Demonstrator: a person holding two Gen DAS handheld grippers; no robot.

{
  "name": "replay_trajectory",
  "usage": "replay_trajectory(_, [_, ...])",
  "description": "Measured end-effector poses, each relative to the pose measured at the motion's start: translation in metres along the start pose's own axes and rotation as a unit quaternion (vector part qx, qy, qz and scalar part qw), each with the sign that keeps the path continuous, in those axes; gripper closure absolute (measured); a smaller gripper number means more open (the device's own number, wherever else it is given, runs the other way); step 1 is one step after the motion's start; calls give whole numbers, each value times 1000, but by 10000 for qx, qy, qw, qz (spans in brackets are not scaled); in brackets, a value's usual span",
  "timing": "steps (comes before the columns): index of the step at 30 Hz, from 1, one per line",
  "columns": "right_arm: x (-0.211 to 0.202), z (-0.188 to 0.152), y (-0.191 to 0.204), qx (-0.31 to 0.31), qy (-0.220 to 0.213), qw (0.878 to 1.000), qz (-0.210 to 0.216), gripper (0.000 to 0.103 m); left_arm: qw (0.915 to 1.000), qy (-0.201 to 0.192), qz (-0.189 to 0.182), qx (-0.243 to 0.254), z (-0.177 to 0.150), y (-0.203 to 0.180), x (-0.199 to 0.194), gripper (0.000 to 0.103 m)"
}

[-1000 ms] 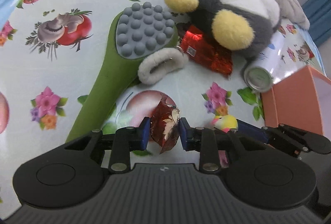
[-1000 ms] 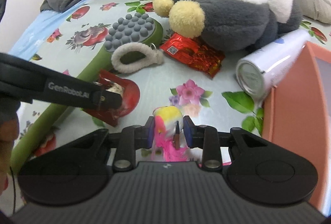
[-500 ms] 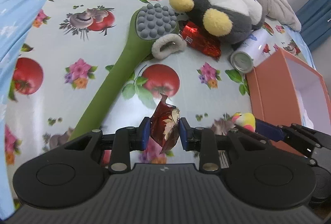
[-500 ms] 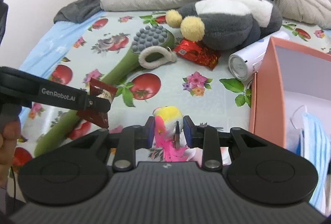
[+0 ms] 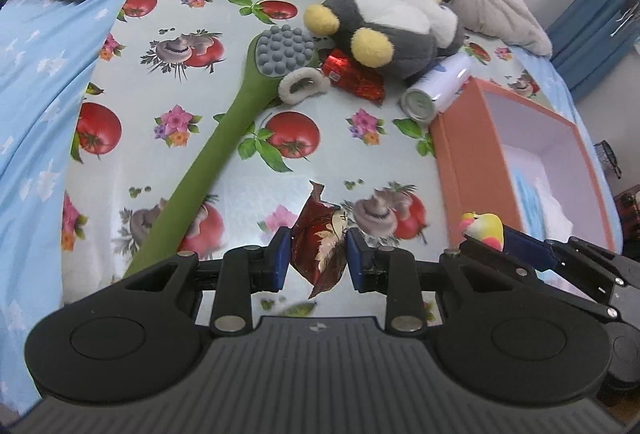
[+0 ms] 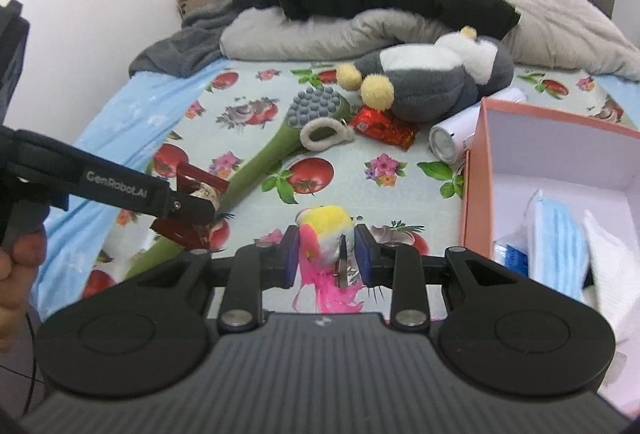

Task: Organize soft objects
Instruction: 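Carry the brown candy and feather toy over the pink box with both grippers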

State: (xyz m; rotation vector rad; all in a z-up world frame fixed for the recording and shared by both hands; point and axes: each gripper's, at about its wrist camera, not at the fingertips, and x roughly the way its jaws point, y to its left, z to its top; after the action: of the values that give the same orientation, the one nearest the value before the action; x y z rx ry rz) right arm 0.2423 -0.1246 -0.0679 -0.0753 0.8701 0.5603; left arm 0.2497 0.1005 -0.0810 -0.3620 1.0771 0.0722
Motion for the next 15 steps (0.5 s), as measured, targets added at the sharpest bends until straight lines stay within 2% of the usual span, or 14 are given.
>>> replay_trajectory(11, [-75,-12,2,133,-412,9991,-18,71,9992,-256,-157,256,-19,-35,-64,69])
replay_trajectory(15, [-100,-16,-12,257,-525,9982,-106,71,9981,-208,-98,569,-30,-59,-72,69])
